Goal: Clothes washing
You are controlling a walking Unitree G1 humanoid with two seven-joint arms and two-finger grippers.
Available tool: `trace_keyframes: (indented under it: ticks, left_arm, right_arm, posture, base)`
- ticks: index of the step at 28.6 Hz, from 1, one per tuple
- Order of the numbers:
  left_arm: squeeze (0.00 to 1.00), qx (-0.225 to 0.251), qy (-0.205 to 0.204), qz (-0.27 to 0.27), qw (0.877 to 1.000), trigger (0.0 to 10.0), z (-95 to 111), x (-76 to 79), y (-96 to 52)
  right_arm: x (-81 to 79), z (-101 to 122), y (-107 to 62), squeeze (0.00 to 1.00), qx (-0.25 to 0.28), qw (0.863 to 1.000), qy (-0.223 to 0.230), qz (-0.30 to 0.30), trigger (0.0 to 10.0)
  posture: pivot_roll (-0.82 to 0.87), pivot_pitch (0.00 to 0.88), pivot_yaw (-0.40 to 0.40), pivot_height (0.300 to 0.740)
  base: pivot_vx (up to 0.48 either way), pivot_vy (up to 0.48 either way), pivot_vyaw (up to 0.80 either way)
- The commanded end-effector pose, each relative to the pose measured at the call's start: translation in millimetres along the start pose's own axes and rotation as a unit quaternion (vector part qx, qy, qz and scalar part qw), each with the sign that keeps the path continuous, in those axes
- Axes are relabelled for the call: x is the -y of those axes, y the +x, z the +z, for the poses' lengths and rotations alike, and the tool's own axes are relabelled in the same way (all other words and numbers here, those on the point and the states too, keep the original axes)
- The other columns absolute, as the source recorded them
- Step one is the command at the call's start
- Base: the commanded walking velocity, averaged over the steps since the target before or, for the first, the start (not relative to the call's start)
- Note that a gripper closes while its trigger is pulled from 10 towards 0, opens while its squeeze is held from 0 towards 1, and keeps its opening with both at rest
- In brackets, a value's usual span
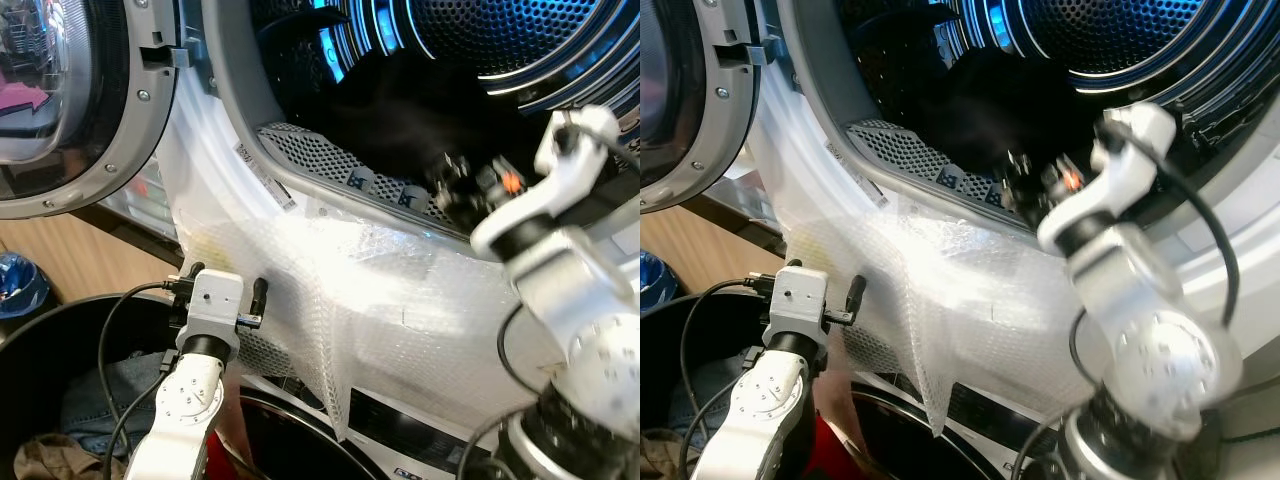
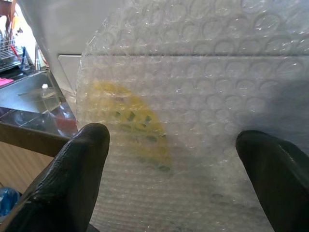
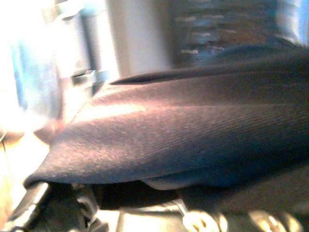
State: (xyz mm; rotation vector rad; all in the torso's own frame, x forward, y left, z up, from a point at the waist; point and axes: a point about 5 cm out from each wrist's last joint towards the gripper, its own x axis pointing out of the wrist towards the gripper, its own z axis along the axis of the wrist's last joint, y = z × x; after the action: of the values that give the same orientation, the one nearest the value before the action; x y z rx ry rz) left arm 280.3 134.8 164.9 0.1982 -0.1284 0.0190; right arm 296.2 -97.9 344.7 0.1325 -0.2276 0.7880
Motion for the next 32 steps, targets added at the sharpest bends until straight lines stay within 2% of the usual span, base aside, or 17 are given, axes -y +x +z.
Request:
trace_keyframes:
  ticks: [1, 2, 3, 4, 6, 10, 17, 20, 21, 22, 23, 25, 26, 27, 28, 29, 32]
  left_arm:
    - [0.0, 0.023, -0.012, -0.042, 0.999, 10.0, 10.5, 19.2, 4.3]
    - [0.0, 0.026, -0.011, -0.042, 0.999, 10.0, 11.7, 17.7, 4.4]
    - [0.0, 0.026, -0.011, -0.041, 0.999, 10.0, 11.7, 16.6, 3.4]
    - [0.0, 0.026, -0.012, -0.04, 0.999, 10.0, 11.4, 16.4, 2.9]
    - [0.0, 0.023, -0.012, -0.037, 0.999, 10.0, 9.7, 16.7, 1.5]
    - [0.0, 0.024, -0.013, -0.04, 0.999, 10.0, 10.4, 19.3, 1.9]
    - [0.0, 0.028, -0.012, -0.046, 0.998, 10.0, 11.4, 19.3, 2.9]
    - [0.0, 0.029, -0.012, -0.047, 0.998, 10.0, 11.5, 18.7, 3.3]
    - [0.0, 0.031, -0.012, -0.046, 0.998, 10.0, 12.8, 18.5, 4.7]
    - [0.0, 0.033, -0.013, -0.046, 0.998, 10.0, 13.4, 18.4, 5.6]
    - [0.0, 0.034, -0.011, -0.048, 0.998, 10.0, 13.7, 18.5, 6.5]
    - [0.0, 0.034, -0.011, -0.05, 0.998, 10.0, 13.9, 19.2, 7.3]
    - [0.0, 0.035, -0.011, -0.051, 0.998, 10.0, 14.1, 20.2, 7.0]
    - [0.0, 0.035, -0.012, -0.051, 0.998, 10.0, 14.1, 21.0, 6.2]
    - [0.0, 0.035, -0.012, -0.051, 0.998, 10.0, 14.1, 21.0, 6.2]
    - [0.0, 0.034, -0.012, -0.05, 0.998, 10.0, 13.9, 20.6, 5.6]
    - [0.0, 0.034, -0.013, -0.048, 0.998, 10.0, 14.3, 20.2, 5.4]
  right_arm:
    - [-3.8, 14.0, 8.1, 0.0, 0.03, 0.997, -0.07, 0.03, 10.0]
    - [53.2, 50.1, 24.0, 0.0, 0.087, 0.976, -0.032, -0.2, 10.0]
    - [91.0, 62.0, 12.2, 0.0, 0.093, 0.926, -0.028, -0.365, 10.0]
    - [97.4, 63.0, 5.1, 0.0, 0.091, 0.914, -0.047, -0.393, 10.0]
    - [61.6, 23.9, 9.2, 0.0, 0.029, 0.963, -0.022, -0.266, 10.0]
    - [46.8, -3.1, 8.4, 0.0, -0.013, 0.974, -0.013, -0.226, 10.0]
    - [44.8, -9.2, 11.1, 0.0, -0.015, 0.98, 0.011, -0.197, 10.0]
    - [27.5, -7.8, 7.8, 0.0, -0.013, 0.994, 0.011, -0.112, 10.0]
    - [5.8, 0.6, 5.6, 0.0, -0.002, 1.0, 0.006, 0.01, 10.0]
    - [10.3, 12.3, 7.7, 0.0, 0.032, 0.999, -0.029, -0.011, 10.0]
    - [39.6, 26.0, 11.7, 0.0, 0.057, 0.989, -0.018, -0.138, 10.0]
    - [97.2, 40.2, -1.1, 0.0, 0.091, 0.915, 0.03, -0.392, 10.0]
    - [113.6, 42.3, -14.7, 0.0, 0.101, 0.885, 0.045, -0.452, 10.0]
    - [119.3, 45.4, -26.8, 0.0, 0.117, 0.876, 0.038, -0.466, 10.0]
    - [119.3, 45.4, -26.8, 0.0, 0.117, 0.876, 0.038, -0.466, 10.0]
    - [105.6, 40.9, -19.4, 0.0, 0.106, 0.904, 0.034, -0.412, 10.0]
    - [77.2, 28.3, -4.7, 0.0, 0.096, 0.947, 0.043, -0.303, 10.0]
  posture:
    - [-0.12, 0.039, -0.136, 0.74]
    - [-0.13, 0.038, -0.136, 0.74]
    - [-0.12, 0.035, -0.142, 0.74]
    - [-0.12, 0.035, -0.142, 0.74]
    - [-0.11, 0.037, -0.145, 0.74]
    - [-0.11, 0.038, -0.141, 0.74]
    - [-0.11, 0.034, -0.134, 0.74]
    - [-0.11, 0.027, -0.131, 0.74]
    - [-0.11, 0.023, -0.128, 0.74]
    - [-0.11, 0.022, -0.123, 0.74]
    - [-0.11, 0.025, -0.123, 0.74]
    - [-0.12, 0.023, -0.126, 0.74]
    - [-0.11, 0.025, -0.13, 0.74]
    - [-0.11, 0.029, -0.131, 0.74]
    - [-0.11, 0.029, -0.131, 0.74]
    - [-0.11, 0.033, -0.131, 0.74]
    - [-0.1, 0.036, -0.13, 0.74]
  base:
    - [0.0, 0.0, 0.0]
    - [0.0, 0.0, 0.0]
    - [0.0, 0.0, 0.0]
    - [0.0, 0.0, 0.0]
    - [0.0, 0.0, 0.0]
    - [0.0, 0.0, 0.0]
    - [0.0, 0.0, 0.0]
    - [0.0, 0.0, 0.0]
    - [0.0, 0.0, 0.0]
    - [0.0, 0.0, 0.0]
    - [0.0, 0.0, 0.0]
    - [0.0, 0.0, 0.0]
    - [0.0, 0.0, 0.0]
    - [0.0, 0.0, 0.0]
    - [0.0, 0.0, 0.0]
    - [0.0, 0.0, 0.0]
    - [0.0, 0.0, 0.0]
